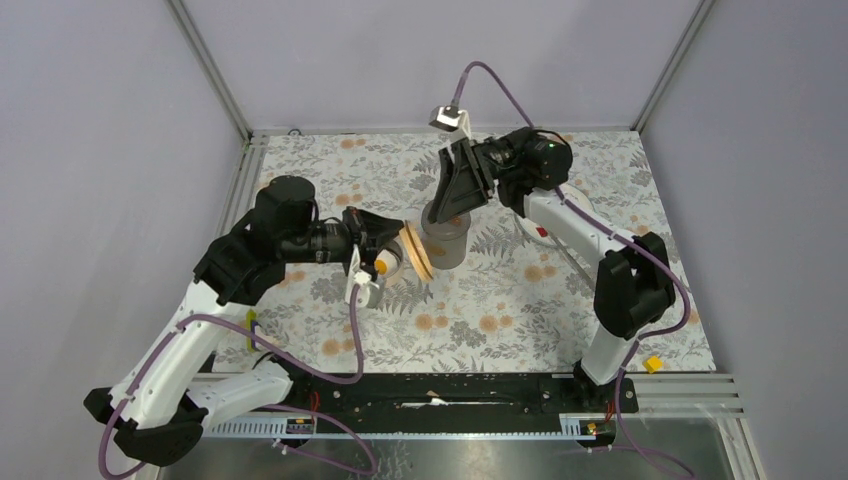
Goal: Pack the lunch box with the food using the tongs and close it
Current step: Close the box lid on the packing box, then screw the box lid onto the packing box.
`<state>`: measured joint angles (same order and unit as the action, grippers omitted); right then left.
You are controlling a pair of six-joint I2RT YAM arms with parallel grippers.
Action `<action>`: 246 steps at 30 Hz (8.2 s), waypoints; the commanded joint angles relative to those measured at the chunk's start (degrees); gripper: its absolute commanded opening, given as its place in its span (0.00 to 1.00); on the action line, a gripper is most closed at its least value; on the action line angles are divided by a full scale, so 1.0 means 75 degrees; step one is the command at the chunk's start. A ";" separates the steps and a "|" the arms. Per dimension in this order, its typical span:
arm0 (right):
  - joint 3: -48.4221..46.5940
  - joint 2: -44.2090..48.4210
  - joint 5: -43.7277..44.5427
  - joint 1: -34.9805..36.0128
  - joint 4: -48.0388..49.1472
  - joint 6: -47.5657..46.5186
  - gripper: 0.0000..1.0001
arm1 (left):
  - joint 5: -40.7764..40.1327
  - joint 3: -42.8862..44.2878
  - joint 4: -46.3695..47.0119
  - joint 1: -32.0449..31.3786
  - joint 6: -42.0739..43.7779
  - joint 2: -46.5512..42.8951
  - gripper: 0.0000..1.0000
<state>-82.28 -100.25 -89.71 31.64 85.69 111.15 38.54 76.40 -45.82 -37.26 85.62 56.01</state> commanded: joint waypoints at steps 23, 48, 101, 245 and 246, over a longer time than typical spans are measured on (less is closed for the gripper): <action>-0.2879 0.1143 0.3444 -0.2168 -1.5624 -1.2723 0.71 | -0.1182 0.0195 -0.0581 0.1533 -0.7219 0.0886 0.00; -0.1442 0.2547 0.5782 -0.1536 -1.6594 -1.5680 0.76 | 0.1011 -0.0273 -0.2451 0.4957 -1.1237 0.4462 0.00; -0.0812 0.3027 0.5669 -0.1511 -1.6326 -1.5753 0.80 | 0.0092 -0.0168 -0.1642 0.5310 -1.2652 0.5638 0.47; -0.0970 0.2663 0.6360 -0.2097 -1.7313 -1.6408 0.91 | -0.3044 -0.0428 0.1194 0.2225 -0.8966 0.4099 0.84; -0.0959 0.2652 0.6360 -0.2097 -1.7318 -1.6403 0.91 | -0.3007 -0.0212 0.1006 0.2271 -0.8913 0.3964 0.86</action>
<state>-88.20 -79.90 -42.50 16.32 -44.36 -10.94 15.25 66.63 -33.71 -21.37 18.59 90.11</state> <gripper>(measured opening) 0.907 0.825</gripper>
